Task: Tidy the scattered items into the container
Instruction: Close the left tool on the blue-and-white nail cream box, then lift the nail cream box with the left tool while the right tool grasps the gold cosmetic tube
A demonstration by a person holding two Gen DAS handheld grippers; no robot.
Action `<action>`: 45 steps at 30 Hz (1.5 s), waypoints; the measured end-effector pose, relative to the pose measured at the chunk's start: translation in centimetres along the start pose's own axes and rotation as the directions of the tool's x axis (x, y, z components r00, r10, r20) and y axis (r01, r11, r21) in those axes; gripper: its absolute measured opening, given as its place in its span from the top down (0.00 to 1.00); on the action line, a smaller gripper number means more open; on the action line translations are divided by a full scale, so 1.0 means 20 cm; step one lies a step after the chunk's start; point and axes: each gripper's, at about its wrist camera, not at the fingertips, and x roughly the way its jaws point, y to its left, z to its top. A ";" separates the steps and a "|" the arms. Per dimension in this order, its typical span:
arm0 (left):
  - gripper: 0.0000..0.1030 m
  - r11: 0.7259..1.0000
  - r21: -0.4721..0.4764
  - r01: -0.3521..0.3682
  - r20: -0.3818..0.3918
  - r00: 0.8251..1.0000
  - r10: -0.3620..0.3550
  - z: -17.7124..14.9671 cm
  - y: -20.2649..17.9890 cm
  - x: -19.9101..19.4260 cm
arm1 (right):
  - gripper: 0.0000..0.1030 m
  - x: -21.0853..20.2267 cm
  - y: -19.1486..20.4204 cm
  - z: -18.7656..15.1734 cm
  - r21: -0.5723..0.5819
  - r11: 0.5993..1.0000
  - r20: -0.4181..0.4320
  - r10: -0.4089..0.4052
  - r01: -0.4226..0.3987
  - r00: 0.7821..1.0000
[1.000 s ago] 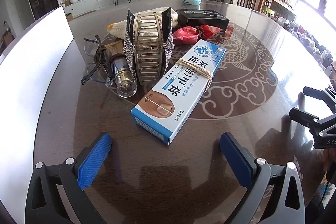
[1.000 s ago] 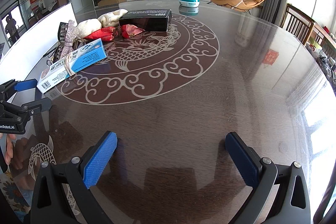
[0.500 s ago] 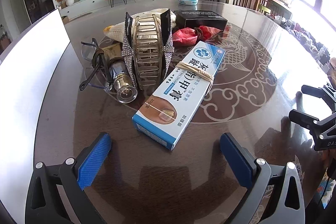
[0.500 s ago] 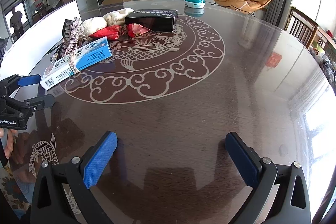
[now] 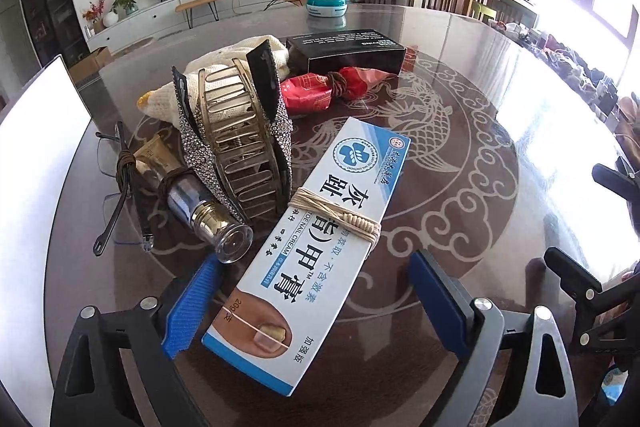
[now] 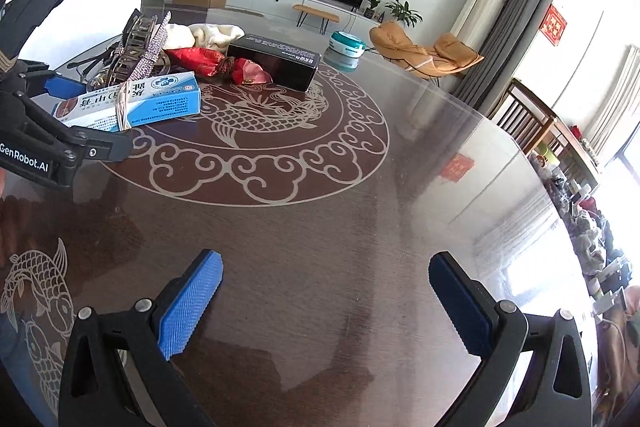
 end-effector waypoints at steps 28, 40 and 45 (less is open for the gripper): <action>0.16 1.000 -0.016 -0.018 -0.047 0.999 0.017 -0.28 -0.09 -0.22 | 0.00 0.04 -0.10 -0.01 0.122 0.985 -0.056 0.132 -0.124 0.990; 0.41 1.000 -0.004 -0.006 -0.033 0.999 0.006 -0.14 -0.16 -0.15 | 0.00 0.03 -0.10 -0.01 0.122 0.985 -0.054 0.130 -0.122 0.990; 0.57 0.999 -0.047 -0.008 -0.028 1.000 0.007 -0.18 -0.09 -0.21 | 0.00 0.03 -0.10 -0.01 0.116 0.987 -0.052 0.122 -0.115 0.991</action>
